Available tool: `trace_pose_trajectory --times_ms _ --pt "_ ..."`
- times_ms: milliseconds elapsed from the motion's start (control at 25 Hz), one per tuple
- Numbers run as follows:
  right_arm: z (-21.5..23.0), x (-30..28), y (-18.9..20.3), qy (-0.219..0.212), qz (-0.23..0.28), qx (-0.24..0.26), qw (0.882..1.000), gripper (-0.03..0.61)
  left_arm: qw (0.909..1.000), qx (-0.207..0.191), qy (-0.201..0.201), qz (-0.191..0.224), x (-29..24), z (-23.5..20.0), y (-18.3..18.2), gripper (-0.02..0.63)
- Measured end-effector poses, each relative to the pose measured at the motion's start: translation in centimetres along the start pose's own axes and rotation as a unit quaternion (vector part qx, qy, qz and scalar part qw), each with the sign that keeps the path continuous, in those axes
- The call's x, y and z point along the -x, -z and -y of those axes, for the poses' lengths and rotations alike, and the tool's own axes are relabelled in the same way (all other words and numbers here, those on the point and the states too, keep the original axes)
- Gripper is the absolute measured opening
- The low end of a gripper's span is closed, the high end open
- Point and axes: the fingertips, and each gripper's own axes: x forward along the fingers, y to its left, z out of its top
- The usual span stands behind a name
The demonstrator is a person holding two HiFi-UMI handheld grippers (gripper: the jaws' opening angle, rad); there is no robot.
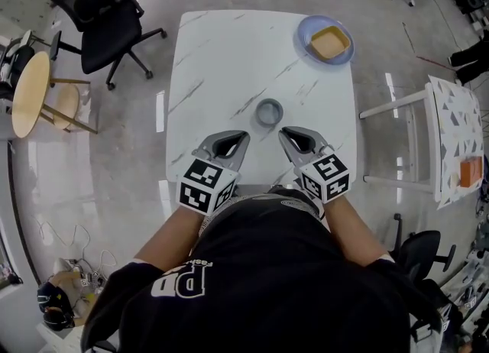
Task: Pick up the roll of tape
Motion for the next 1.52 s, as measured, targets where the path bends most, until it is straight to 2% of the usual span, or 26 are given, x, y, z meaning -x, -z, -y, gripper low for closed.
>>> trace_pose_trajectory --times_ms 360,720,920,1120,1360,1520 --pt "-0.7 0.1 0.2 0.003 -0.001 0.005 1.0 0.044 1.0 -0.003 -0.003 -0.005 0.9 0.1 0.5 0.055" --pt "-1.0 0.1 0.6 0.006 -0.009 0.014 1.0 0.044 1.0 -0.005 -0.001 -0.004 1.4 0.1 0.7 0.057" --pt "-0.7 -0.4 0.6 0.009 -0.025 0.052 0.998 0.044 1.0 0.001 -0.007 -0.002 1.7 -0.2 0.8 0.055" --pt "-0.6 -1.6 1.2 0.0 -0.058 0.098 0.994 0.044 0.9998 0.008 -0.015 -0.002 2.3 -0.8 1.3 0.055" --pt "0.7 -4.4 5.1 -0.015 -0.133 0.127 0.983 0.044 0.9994 0.019 -0.029 0.002 2.8 -1.5 1.6 0.055" --pt "1.7 -6.1 7.0 -0.013 -0.165 0.151 0.975 0.044 0.9988 0.028 -0.04 0.004 3.4 -2.1 2.0 0.055"
